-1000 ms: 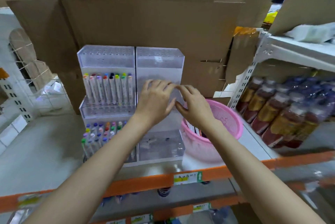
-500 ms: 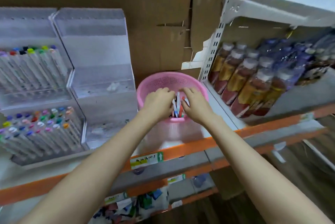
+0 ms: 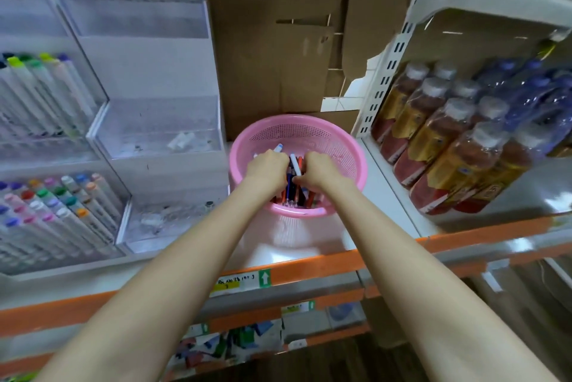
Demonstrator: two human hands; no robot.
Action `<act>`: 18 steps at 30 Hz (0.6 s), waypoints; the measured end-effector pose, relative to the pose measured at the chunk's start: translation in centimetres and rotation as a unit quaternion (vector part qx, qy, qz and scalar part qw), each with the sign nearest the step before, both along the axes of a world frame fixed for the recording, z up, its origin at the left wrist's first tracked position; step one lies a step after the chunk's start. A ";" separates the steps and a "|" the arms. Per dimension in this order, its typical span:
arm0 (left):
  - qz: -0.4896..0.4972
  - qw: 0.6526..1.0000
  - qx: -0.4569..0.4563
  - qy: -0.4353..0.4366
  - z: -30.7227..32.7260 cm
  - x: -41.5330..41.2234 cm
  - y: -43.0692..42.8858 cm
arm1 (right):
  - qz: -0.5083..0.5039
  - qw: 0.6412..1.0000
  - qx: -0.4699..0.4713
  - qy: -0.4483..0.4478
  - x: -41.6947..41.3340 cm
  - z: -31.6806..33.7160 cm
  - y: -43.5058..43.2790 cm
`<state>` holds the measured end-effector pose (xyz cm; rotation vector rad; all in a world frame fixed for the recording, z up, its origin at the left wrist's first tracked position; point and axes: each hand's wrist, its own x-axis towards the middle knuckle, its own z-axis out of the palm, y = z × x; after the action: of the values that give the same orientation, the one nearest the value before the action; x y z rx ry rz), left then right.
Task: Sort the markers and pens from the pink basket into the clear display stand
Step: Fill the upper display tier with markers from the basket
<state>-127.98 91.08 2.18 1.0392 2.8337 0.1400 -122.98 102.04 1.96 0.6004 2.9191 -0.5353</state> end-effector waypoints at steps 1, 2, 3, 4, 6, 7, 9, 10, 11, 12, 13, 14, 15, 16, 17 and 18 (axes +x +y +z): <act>0.000 1.000 0.005 -0.004 0.1 -0.1 0.0 | -0.005 1.000 -0.011 0.004 -0.1 -0.1 0.1; 0.001 1.000 0.012 -0.007 0.1 -0.1 0.0 | -0.012 1.000 -0.026 0.008 -0.1 -0.3 0.2; 0.002 1.000 0.021 -0.011 0.2 -0.1 0.0 | -0.020 0.999 -0.041 0.013 -0.1 -0.3 0.3; 0.004 0.999 0.029 -0.017 0.2 -0.1 0.0 | -0.027 0.998 -0.054 0.016 -0.1 -0.4 0.3; 0.011 0.998 0.050 -0.033 0.3 -0.1 -0.1 | -0.038 0.997 -0.070 0.018 -0.2 -0.4 0.4; 0.016 0.997 0.065 -0.046 0.4 -0.1 -0.2 | -0.043 0.995 -0.082 0.023 -0.2 -0.4 0.4; 0.036 0.990 0.110 -0.086 0.5 -0.4 -0.3 | -0.049 0.993 -0.103 0.037 -0.2 -0.2 0.3; 0.049 0.983 0.139 -0.112 0.6 -0.4 -0.5 | -0.048 0.992 -0.105 0.044 -0.1 0.0 0.2; 0.062 0.974 0.169 -0.134 0.7 -0.5 -0.6 | -0.046 0.992 -0.105 0.050 -0.1 0.1 0.2; 0.074 0.967 0.199 -0.144 0.7 -0.6 -0.8 | -0.047 0.991 -0.109 0.056 -0.1 0.2 0.2; 0.082 0.960 0.224 -0.146 0.8 -0.7 -0.9 | -0.048 0.990 -0.113 0.064 -0.1 0.3 0.2; 0.087 0.955 0.245 -0.145 0.9 -0.7 -1.0 | -0.048 0.989 -0.119 0.076 -0.2 0.4 0.2; 0.090 0.949 0.264 -0.149 1.0 -0.8 -1.1 | -0.045 0.987 -0.123 0.092 -0.2 0.5 0.2; 0.091 0.942 0.282 -0.157 1.1 -0.8 -1.1 | -0.041 0.985 -0.127 0.110 -0.2 0.5 0.2; 0.089 0.937 0.296 -0.163 1.3 -0.8 -1.2 | -0.034 0.981 -0.133 0.134 -0.2 0.6 0.2; 0.085 0.933 0.310 -0.164 1.4 -0.9 -1.3 | -0.029 0.977 -0.143 0.156 0.0 0.7 0.2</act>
<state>-128.86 89.75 3.62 0.7427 2.5970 1.1666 -123.02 102.25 2.66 0.6131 3.0233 -1.1267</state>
